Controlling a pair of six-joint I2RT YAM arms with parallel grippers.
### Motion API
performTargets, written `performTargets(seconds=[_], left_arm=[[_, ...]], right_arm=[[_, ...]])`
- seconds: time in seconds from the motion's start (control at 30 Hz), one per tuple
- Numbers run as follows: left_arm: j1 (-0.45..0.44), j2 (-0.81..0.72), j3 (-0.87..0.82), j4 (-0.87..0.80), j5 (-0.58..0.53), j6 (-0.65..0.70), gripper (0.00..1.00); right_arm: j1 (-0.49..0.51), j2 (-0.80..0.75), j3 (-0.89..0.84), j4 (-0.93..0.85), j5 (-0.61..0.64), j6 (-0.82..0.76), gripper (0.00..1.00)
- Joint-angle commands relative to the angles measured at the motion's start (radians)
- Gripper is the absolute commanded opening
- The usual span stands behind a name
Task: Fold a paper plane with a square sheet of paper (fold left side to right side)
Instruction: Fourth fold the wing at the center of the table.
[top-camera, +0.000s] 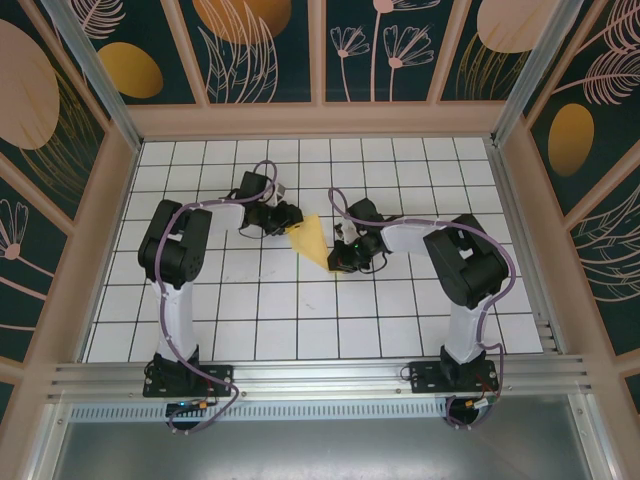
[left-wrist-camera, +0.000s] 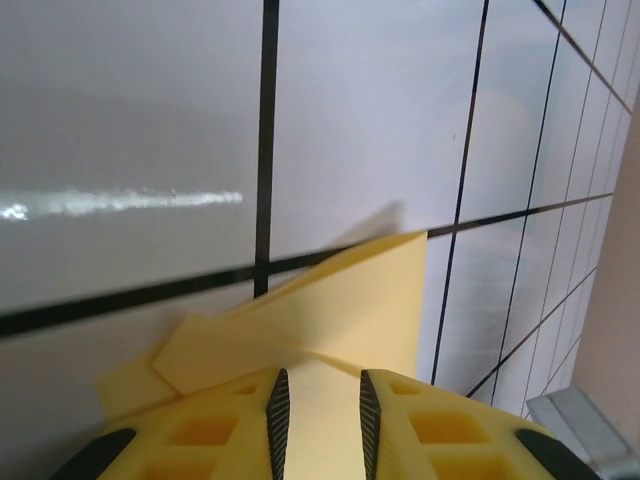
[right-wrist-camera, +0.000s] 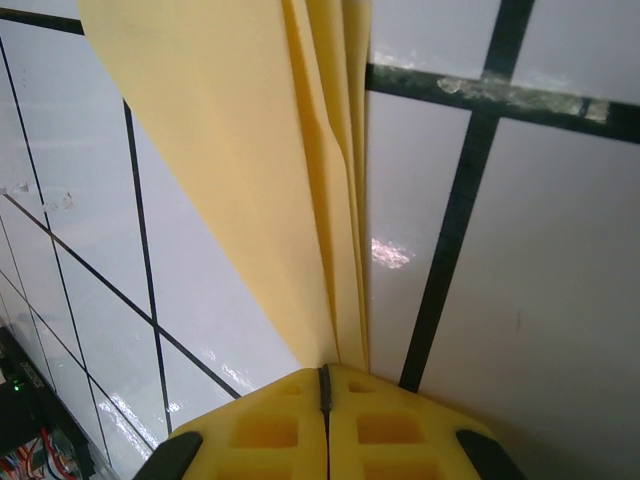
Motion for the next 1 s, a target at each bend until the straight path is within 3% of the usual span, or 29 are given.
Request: performTargets(seconds=[0.0, 0.27, 0.43, 0.77, 0.97], left_arm=[[0.078, 0.057, 0.048, -0.008, -0.142, 0.077, 0.30], [0.112, -0.058, 0.035, -0.068, -0.177, 0.127, 0.34], [0.120, -0.185, -0.022, -0.085, -0.185, 0.135, 0.39], [0.072, -0.436, -0.336, 0.111, -0.056, -0.042, 0.50], [-0.023, -0.431, -0.427, 0.253, -0.042, -0.159, 0.51]], right_arm=[[0.017, 0.077, -0.062, -0.176, 0.138, 0.013, 0.09], [0.018, 0.037, -0.029, -0.132, 0.119, 0.010, 0.10], [0.018, -0.054, -0.014, -0.063, 0.114, 0.014, 0.15], [-0.024, -0.288, -0.052, 0.032, 0.211, 0.016, 0.37], [-0.090, -0.361, -0.128, 0.152, 0.159, 0.061, 0.46]])
